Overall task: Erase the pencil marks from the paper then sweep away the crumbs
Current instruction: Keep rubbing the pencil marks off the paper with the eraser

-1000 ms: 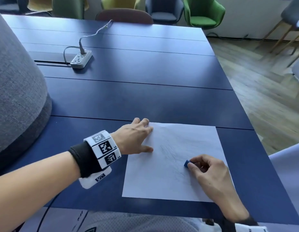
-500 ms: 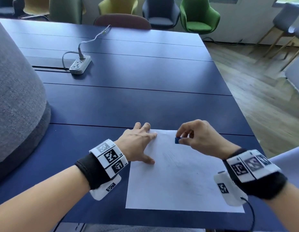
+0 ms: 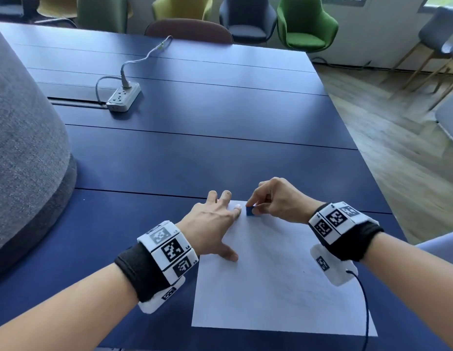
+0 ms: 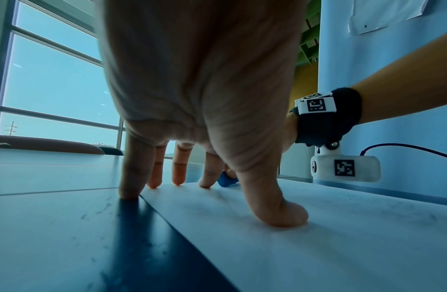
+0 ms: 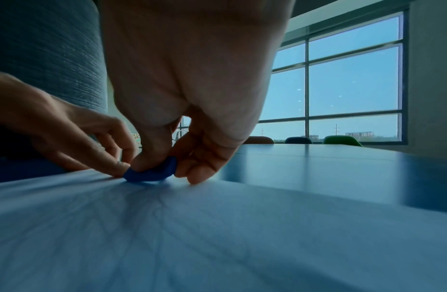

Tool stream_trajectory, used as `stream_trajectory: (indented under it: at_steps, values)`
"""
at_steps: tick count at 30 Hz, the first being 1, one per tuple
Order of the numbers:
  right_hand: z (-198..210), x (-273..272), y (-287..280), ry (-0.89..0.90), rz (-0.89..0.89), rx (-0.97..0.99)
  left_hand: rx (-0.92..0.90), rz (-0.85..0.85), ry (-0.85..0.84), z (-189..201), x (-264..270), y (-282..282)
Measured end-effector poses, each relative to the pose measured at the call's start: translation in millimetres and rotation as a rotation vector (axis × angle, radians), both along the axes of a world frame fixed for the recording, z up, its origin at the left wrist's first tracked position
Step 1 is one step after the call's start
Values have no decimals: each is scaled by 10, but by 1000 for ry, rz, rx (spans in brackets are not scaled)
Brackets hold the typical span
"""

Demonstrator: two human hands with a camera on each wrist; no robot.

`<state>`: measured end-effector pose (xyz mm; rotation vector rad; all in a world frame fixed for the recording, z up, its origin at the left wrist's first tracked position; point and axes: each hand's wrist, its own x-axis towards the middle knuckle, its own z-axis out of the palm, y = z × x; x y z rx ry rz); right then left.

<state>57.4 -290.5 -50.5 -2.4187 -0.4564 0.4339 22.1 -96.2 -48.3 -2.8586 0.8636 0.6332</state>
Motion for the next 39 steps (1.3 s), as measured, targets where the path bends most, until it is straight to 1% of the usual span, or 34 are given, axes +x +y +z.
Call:
stream_trajectory:
  at_steps: [4, 6, 9, 11, 12, 15, 16, 17, 19, 21, 22, 25, 26, 29, 31, 35, 36, 39]
  values:
    - [-6, -64, -69, 99, 104, -24, 20, 0, -1, -6, -4, -14]
    - [1, -35, -40, 71, 121, -40, 21, 3, 9, 0, -5, -15]
    - [-39, 39, 24, -3, 18, -18, 2, 8, 9, -6, -1, -12]
    - [-70, 18, 28, -5, -33, -1, 0, 5, 5, -20, -7, -10]
    - [-82, -14, 14, 11, -33, 5, 1, 3, 4, -25, -13, -6]
    - [-46, -96, -22, 116, 49, -11, 9, 0, 2, -29, -23, -12]
    - [-26, -80, -3, 127, 66, -17, 12, 6, 2, -21, -19, -9]
    - [-21, -49, 17, 101, 59, -24, 9, 10, 5, -11, -18, -11]
    - [-43, 32, 62, 16, -9, -13, 1, 9, 3, -1, -7, -7]
    - [-70, 50, 69, 11, -73, 37, -5, 7, -1, -17, -15, -4]
    - [-75, 36, 53, 31, -73, 52, -1, 7, -5, -26, -17, -4]
    - [-47, -39, 4, 148, 28, 5, 8, 14, 7, -35, -27, -23]
    - [-30, -34, 15, 158, 43, -10, 9, 16, 10, -28, -25, -19]
    - [-44, 37, 39, 70, -63, 15, 5, 14, 11, -21, -21, -10]
    - [-56, 29, 30, 54, -103, 50, 1, 13, 5, -32, -19, -6]
    - [-20, -42, -13, 203, 39, -20, -1, 17, 12, -40, -20, -12]
    - [-23, -24, -8, 192, 27, -18, -2, 17, 14, -36, -19, -9]
    - [-45, 23, 17, 80, -107, 44, -3, 13, 12, -35, -24, -1]
